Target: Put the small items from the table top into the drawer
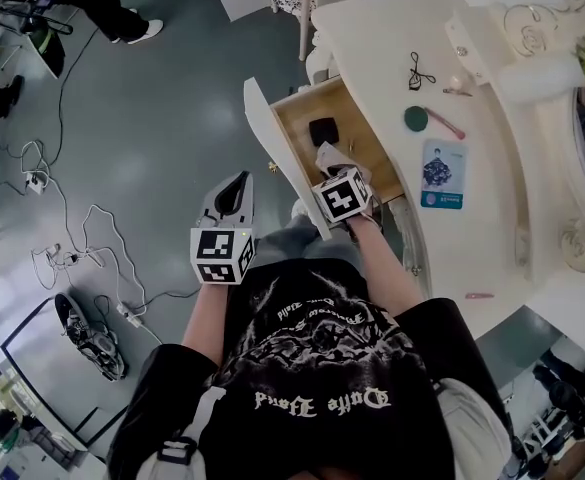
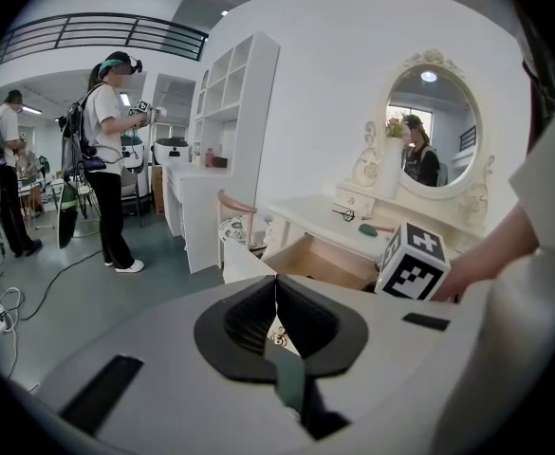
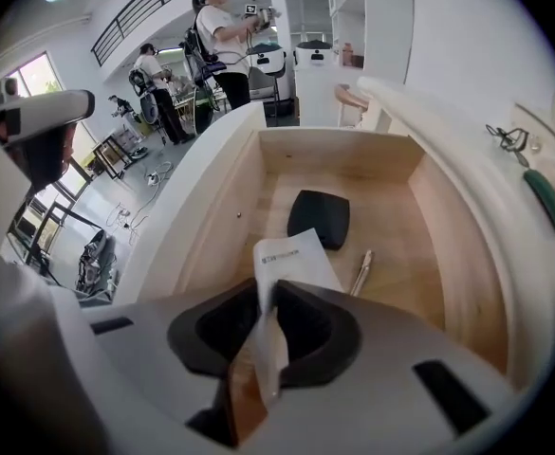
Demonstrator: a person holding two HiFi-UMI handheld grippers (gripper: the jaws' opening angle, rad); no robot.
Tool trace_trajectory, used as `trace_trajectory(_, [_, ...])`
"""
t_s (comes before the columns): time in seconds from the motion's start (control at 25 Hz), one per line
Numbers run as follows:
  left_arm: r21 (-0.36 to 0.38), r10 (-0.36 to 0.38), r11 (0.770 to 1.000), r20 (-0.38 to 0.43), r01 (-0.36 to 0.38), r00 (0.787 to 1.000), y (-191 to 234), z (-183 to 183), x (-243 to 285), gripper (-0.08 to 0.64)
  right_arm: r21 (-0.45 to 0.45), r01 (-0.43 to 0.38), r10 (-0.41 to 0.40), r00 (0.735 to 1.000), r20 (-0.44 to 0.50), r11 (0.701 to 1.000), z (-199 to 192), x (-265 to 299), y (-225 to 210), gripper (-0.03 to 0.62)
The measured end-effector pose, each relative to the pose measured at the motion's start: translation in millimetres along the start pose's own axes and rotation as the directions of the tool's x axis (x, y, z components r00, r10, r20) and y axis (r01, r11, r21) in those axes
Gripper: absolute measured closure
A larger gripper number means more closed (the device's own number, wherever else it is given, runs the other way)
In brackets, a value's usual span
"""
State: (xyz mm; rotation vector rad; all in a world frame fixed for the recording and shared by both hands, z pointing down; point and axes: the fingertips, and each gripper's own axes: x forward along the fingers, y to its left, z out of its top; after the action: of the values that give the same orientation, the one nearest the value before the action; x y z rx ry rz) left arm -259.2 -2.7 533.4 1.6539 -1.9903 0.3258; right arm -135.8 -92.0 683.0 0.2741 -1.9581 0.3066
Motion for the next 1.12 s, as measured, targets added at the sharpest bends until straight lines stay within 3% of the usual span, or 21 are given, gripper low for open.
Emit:
trace_trajectory(0.44, [0.009, 0.006, 1.0, -0.011, -0.006, 1.0, 4.9, -3.2, -0.9, 0.545, 0.16, -0.061, 0.063, 0.998, -0.009, 0.985, -9.1, 8.7, -1.1, 0.459])
trace_trajectory(1.12, [0.029, -0.02, 0.999, -0.006, 0.02, 1.0, -12.3, -1.8, 2.1, 0.545, 0.242, -0.146, 0.122, 0.986, 0.11, 0.959, -7.1, -9.5, 1.5, 0.389])
